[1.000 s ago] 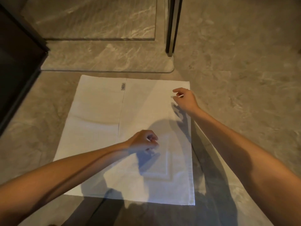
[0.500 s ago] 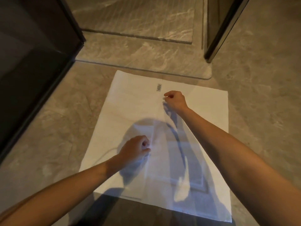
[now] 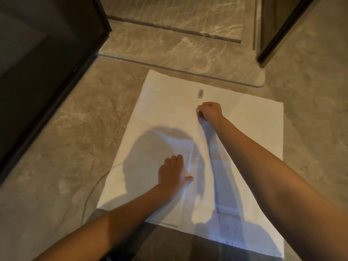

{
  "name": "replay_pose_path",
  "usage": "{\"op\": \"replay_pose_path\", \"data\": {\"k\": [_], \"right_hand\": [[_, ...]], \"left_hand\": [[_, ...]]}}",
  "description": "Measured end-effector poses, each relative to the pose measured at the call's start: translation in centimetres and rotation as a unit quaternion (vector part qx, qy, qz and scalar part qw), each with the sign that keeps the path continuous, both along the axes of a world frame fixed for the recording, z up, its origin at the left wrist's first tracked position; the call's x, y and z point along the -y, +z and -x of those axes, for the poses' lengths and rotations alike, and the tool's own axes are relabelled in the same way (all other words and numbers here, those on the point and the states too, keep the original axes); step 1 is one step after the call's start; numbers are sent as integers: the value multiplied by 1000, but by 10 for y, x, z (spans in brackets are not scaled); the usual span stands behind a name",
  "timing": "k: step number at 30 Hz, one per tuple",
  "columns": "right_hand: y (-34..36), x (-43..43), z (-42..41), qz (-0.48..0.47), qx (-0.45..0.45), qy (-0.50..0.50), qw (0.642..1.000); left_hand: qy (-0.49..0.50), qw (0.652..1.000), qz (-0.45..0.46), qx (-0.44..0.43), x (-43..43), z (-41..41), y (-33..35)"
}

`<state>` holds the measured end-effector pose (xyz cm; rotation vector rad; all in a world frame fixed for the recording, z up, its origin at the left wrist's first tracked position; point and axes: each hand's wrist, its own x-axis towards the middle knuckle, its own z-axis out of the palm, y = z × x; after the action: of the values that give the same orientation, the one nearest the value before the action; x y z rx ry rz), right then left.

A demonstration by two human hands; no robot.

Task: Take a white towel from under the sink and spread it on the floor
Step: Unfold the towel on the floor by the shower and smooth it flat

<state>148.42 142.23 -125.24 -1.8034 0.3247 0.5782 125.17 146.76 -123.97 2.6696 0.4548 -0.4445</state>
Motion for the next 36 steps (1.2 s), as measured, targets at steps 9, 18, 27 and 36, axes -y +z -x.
{"op": "replay_pose_path", "data": {"k": [9, 18, 27, 36], "right_hand": [[5, -16, -1, 149, 17, 54, 987], [65, -54, -2, 65, 46, 54, 995], [120, -160, 20, -53, 66, 79, 993], [112, -272, 44, -37, 58, 107, 992]], "left_hand": [[47, 995, 89, -19, -13, 6, 13], [99, 965, 241, 13, -107, 33, 62], [157, 959, 222, 83, -212, 65, 122], [214, 962, 151, 71, -306, 91, 116]]}}
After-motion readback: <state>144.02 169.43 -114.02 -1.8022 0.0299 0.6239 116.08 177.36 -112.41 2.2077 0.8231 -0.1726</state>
